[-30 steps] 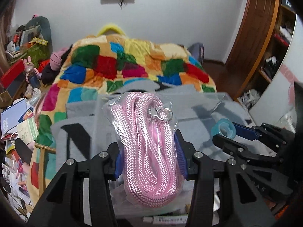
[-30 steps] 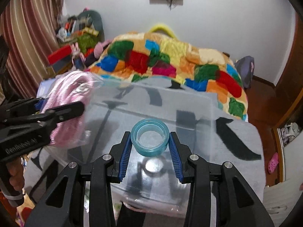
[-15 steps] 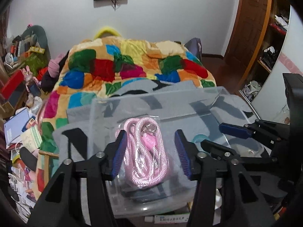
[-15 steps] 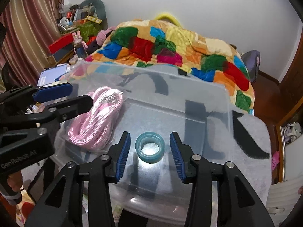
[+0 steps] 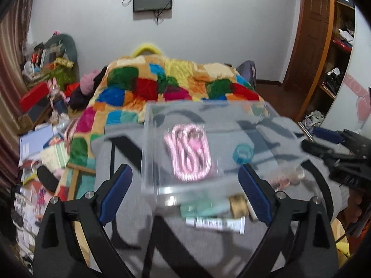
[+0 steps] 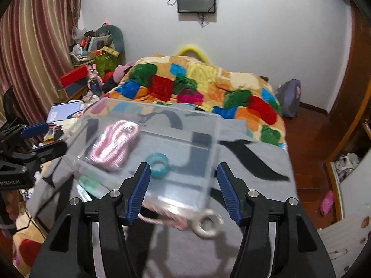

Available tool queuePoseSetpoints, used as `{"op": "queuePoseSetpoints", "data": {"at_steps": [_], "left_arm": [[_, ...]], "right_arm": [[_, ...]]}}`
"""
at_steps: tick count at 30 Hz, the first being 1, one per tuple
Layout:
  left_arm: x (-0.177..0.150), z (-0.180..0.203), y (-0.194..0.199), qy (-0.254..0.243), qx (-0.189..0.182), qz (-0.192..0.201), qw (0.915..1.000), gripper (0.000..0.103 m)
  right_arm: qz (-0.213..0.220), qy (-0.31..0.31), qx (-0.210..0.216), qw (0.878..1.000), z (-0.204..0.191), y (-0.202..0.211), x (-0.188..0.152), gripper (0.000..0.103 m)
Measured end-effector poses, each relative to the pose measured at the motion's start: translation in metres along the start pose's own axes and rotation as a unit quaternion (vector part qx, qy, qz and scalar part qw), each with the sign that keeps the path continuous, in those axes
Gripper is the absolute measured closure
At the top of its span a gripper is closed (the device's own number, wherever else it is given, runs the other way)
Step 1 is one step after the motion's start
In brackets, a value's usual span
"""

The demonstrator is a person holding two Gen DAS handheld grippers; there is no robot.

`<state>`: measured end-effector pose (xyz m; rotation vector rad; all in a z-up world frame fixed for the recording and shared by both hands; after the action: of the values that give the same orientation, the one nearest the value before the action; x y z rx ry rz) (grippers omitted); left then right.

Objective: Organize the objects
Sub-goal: 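Drop the pink rope and blue tape into the clear box with both tools, then grasp the white toothpaste tube with the left tool while the right tool grasps the clear tape roll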

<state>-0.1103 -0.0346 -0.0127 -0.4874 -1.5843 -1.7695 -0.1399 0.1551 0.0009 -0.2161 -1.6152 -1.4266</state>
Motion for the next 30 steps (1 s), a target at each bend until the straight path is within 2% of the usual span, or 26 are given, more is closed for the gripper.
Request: {"op": "queuePoseSetpoints", "data": {"at_steps": [6, 12, 17, 20, 22, 23, 24, 28, 30], "left_arm": [[-0.041, -0.006, -0.013, 0.014, 0.004, -0.047, 0.9988, 0.009], [-0.068, -0.002, -0.041, 0.048, 0.003, -0.100, 0.9938, 0.009], [-0.074, 0.004, -0.055, 0.077, 0.005, -0.105, 0.9915, 0.011], [-0.079, 0.004, -0.054, 0.067, 0.019, -0.093, 0.9932, 0.024], [-0.081, 0.003, -0.050, 0.060, 0.022, -0.088, 0.9941, 0.037], [-0.083, 0.002, -0.047, 0.058, 0.020, -0.086, 0.9944, 0.040], [-0.084, 0.000, -0.045, 0.056, 0.019, -0.084, 0.9947, 0.046], [-0.089, -0.008, -0.035, 0.047, 0.010, -0.081, 0.9956, 0.071], [-0.092, -0.010, -0.030, 0.040, 0.007, -0.079, 0.9961, 0.077]], "right_arm": [[-0.017, -0.021, -0.031, 0.999, 0.023, 0.006, -0.045, 0.041], [-0.057, -0.021, -0.037, 0.997, 0.029, -0.019, -0.079, 0.041], [-0.067, -0.020, -0.026, 0.997, 0.028, -0.037, -0.086, 0.041], [-0.059, -0.016, -0.016, 0.998, 0.025, -0.042, -0.082, 0.041], [-0.066, -0.016, -0.006, 0.998, 0.024, -0.050, -0.081, 0.041], [-0.069, -0.017, -0.001, 0.997, 0.023, -0.052, -0.082, 0.042], [-0.071, -0.018, 0.004, 0.997, 0.021, -0.055, -0.083, 0.044], [-0.075, -0.020, 0.015, 0.997, 0.014, -0.057, -0.087, 0.067], [-0.071, -0.020, 0.016, 0.997, 0.013, -0.053, -0.088, 0.068]]}}
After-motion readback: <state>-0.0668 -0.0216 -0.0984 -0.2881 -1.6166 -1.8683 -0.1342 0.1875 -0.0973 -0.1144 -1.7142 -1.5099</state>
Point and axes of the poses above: each gripper's, at about its wrist camera, not at the fingertips, and y roughly against the way its jaws point, z to its right, x to its top, the point moved 6 cm from there along -y, roughly the way its jaws point, and after that the axes turned 11 degrees about y, right-handed, at the moved point
